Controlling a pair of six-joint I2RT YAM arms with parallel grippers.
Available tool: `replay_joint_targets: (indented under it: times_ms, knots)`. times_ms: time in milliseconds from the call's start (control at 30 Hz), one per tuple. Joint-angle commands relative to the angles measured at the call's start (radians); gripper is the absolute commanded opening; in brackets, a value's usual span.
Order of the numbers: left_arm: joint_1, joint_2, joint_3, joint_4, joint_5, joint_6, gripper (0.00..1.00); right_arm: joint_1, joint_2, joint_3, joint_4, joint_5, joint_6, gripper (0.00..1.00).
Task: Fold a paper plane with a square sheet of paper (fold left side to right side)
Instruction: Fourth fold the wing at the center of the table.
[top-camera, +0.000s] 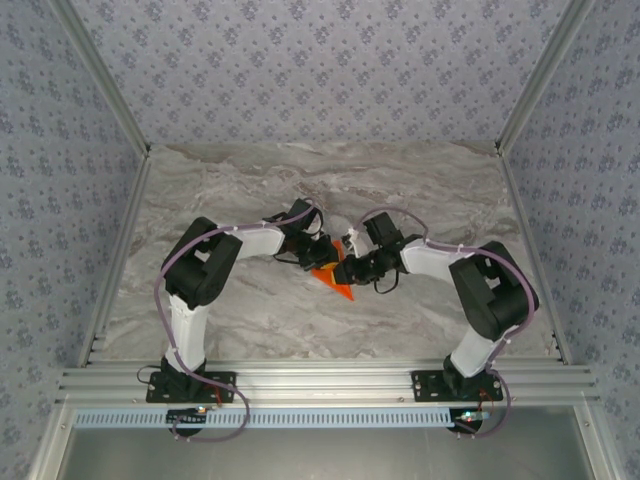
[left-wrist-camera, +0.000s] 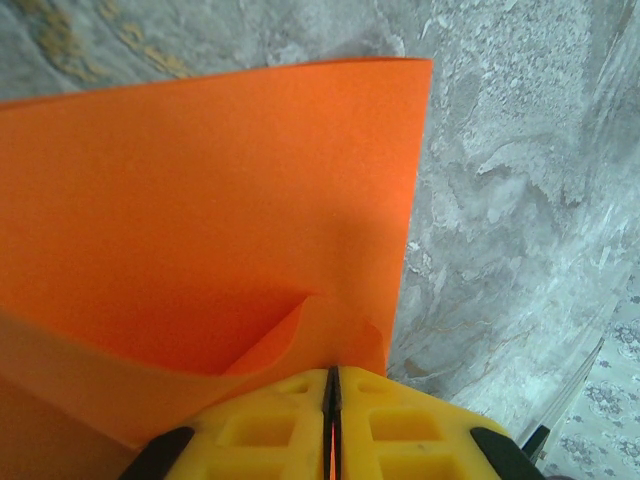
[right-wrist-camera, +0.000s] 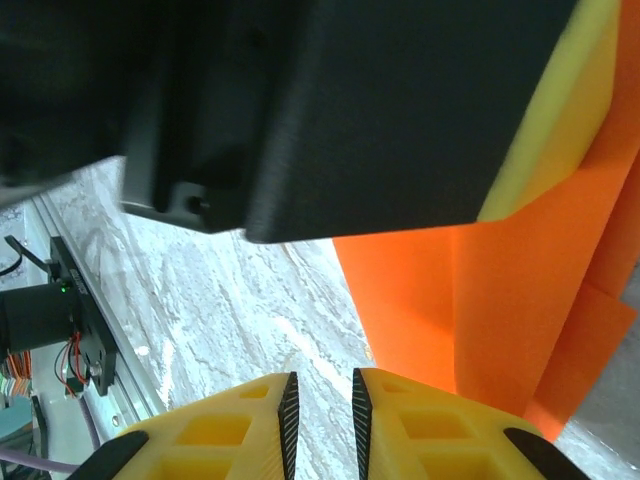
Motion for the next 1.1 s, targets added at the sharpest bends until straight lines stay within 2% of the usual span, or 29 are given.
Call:
replay_joint_targets:
  times_ms: [0, 1067]
  knots:
    - [-0.005, 0.021, -0.028, -0.068, -0.050, 0.014, 0.10, 0.004, 0.018, -0.008, -0.029, 0.005, -0.008, 0.23]
    - [-0.004, 0.043, 0.010, -0.094, -0.051, 0.027, 0.10, 0.020, 0.022, -0.098, -0.153, 0.098, -0.059, 0.21]
